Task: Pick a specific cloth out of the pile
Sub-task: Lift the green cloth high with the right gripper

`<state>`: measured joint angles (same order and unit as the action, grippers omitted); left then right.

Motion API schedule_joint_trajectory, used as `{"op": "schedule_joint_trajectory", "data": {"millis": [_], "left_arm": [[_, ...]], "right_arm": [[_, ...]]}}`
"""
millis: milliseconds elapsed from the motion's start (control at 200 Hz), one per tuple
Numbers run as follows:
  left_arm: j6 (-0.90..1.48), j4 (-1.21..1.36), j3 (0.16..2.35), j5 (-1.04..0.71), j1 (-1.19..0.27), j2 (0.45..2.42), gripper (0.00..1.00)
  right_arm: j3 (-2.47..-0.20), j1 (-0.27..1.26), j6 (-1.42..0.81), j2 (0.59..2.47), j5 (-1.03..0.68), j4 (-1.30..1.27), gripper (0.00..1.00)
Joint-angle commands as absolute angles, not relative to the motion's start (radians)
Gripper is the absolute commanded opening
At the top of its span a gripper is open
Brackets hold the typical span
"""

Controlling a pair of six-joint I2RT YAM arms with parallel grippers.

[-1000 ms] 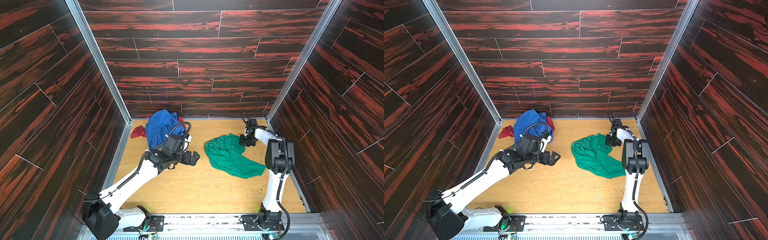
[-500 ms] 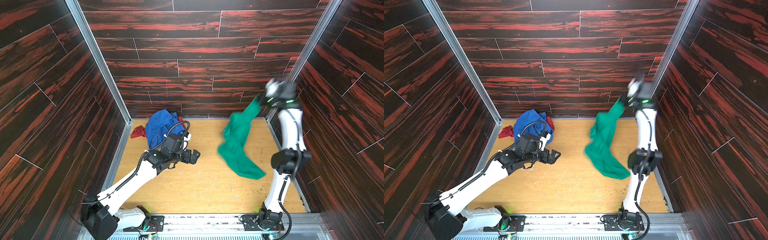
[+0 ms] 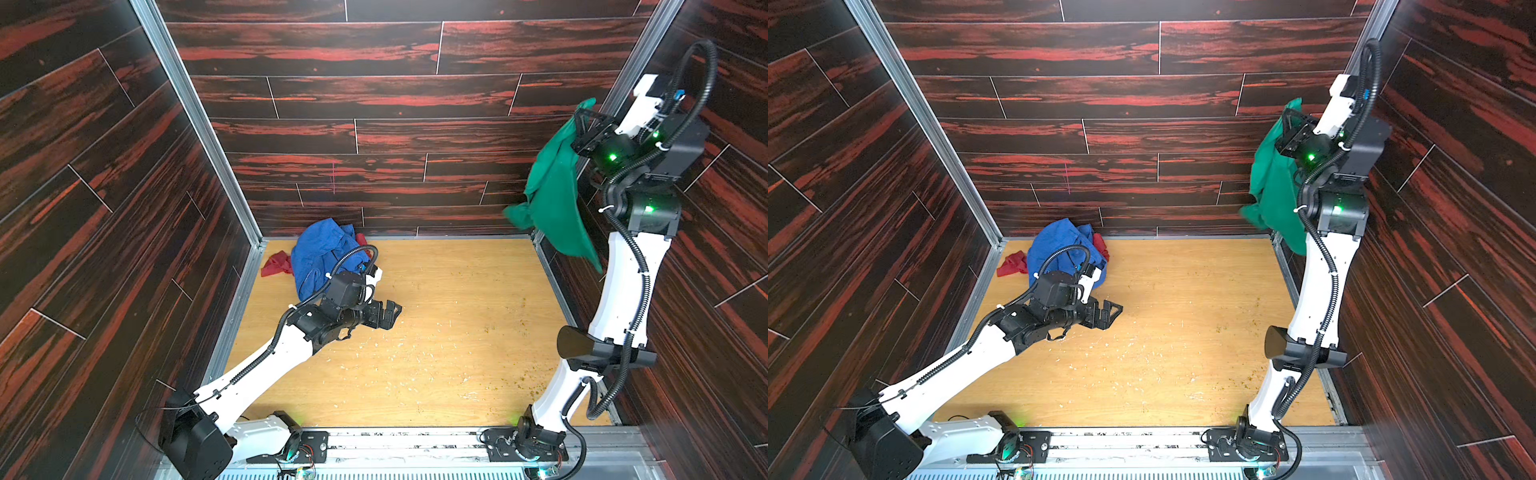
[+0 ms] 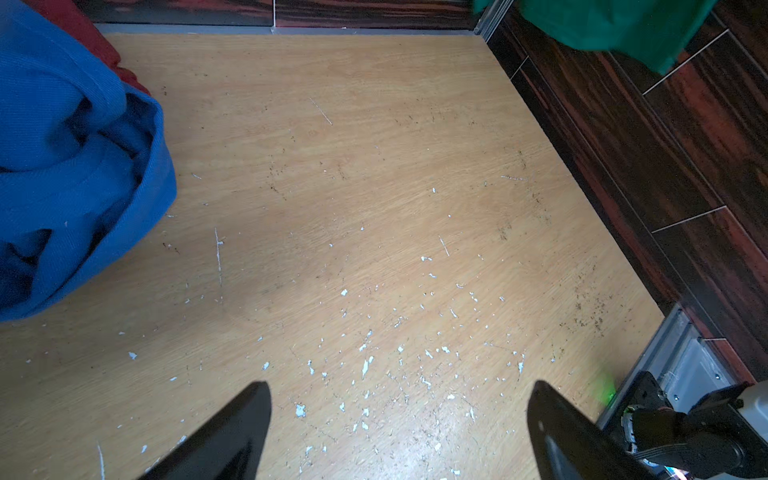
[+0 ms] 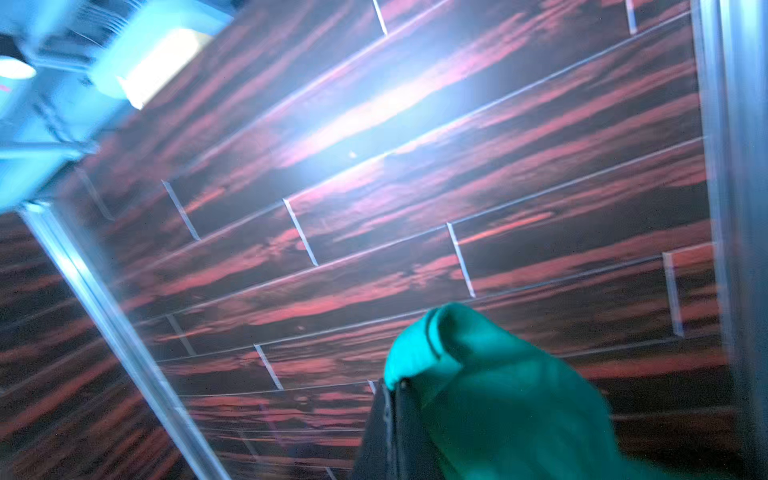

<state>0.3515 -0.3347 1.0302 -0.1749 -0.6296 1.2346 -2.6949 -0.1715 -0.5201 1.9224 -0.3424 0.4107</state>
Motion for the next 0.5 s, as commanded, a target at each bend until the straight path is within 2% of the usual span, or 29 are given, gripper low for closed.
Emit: {"op": "schedule_joint_trajectory", "data": {"millis": [0,251,491], "left_arm": [[0.352,-0.314,1.017,-0.174,-0.633,1.204,0.99],[0.356,-0.307,1.007,-0.170,-0.631,1.199,0.99],[0.365,-0.293,0.998,-0.185,-0.632,1.207,0.99]], "right_arm": [[-2.684,-0.170,-0.607,1.961,-0.411,0.333,0.00],[-2.694,-0.172,-0.637,1.980,-0.438,0.296,0.00],[-2.620,-0.187,-0.519,1.933,-0.315,0.402,0.00]]}}
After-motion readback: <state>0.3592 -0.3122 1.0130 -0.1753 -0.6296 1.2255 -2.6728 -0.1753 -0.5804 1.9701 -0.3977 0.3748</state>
